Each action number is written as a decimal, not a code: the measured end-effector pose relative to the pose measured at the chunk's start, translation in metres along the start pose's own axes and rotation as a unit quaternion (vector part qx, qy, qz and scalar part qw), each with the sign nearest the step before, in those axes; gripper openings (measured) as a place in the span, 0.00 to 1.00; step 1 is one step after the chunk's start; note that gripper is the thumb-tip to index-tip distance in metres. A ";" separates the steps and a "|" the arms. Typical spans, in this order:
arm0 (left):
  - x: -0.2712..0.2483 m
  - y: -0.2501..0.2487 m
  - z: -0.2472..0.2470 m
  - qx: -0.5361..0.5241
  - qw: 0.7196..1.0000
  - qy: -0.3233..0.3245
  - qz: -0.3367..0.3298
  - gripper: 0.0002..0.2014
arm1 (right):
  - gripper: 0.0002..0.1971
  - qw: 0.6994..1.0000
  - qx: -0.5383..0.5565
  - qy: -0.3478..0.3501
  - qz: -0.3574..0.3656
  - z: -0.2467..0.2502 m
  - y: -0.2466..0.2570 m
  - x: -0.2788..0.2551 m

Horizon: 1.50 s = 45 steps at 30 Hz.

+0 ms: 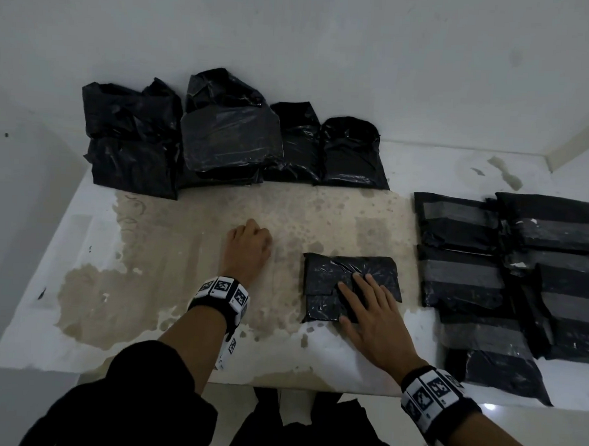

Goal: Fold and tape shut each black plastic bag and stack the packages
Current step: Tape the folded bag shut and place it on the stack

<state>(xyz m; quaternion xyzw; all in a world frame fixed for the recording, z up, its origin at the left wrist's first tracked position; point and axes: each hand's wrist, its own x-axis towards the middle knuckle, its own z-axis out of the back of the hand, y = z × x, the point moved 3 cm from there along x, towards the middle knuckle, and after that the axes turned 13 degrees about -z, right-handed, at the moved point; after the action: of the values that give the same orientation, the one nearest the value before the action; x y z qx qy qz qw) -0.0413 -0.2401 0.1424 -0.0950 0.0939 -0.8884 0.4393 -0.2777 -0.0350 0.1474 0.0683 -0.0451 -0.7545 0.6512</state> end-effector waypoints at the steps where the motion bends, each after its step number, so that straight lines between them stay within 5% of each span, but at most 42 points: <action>1: 0.002 0.002 0.001 -0.010 1.000 -0.008 -0.001 0.04 | 0.31 1.000 0.000 0.000 0.000 0.000 0.000 0.000; 10: -0.012 0.008 0.033 -0.210 0.976 0.015 -0.053 0.05 | 0.27 0.999 0.050 -0.017 0.001 0.016 0.003 0.010; 18: -0.024 -0.049 0.100 -0.309 0.927 0.177 -0.117 0.04 | 0.28 0.989 0.146 0.015 -0.014 0.038 0.007 0.034; 22: -0.015 -0.086 0.125 -0.375 0.895 0.203 -0.130 0.03 | 0.34 0.940 0.300 0.159 0.007 0.060 0.026 0.037; 25: -0.002 -0.098 0.132 -0.410 0.885 0.181 -0.125 0.03 | 0.24 0.876 0.426 0.228 0.004 0.073 0.044 0.039; 29: 0.013 -0.094 0.125 -0.432 0.896 0.082 -0.070 0.05 | 0.10 0.809 0.523 0.263 -0.055 0.088 0.037 0.039; 35: 0.009 -0.086 0.095 -0.489 0.868 -0.043 0.073 0.06 | 0.08 0.773 0.564 0.216 -0.194 0.086 -0.020 0.028; 38: -0.005 -0.086 0.073 -0.510 0.849 -0.030 0.137 0.06 | 0.07 0.737 0.591 0.201 -0.260 0.080 -0.043 0.023; 45: -0.043 -0.094 0.030 -0.560 0.790 0.022 0.247 0.02 | 0.09 0.708 0.596 0.140 -0.351 0.060 -0.072 0.018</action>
<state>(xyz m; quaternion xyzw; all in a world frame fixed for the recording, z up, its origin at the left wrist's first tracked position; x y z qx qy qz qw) -0.0798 -0.1525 0.1912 -0.2781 0.6050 -0.5429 0.5117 -0.3606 -0.0437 0.1943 0.5581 -0.3669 -0.7265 0.1614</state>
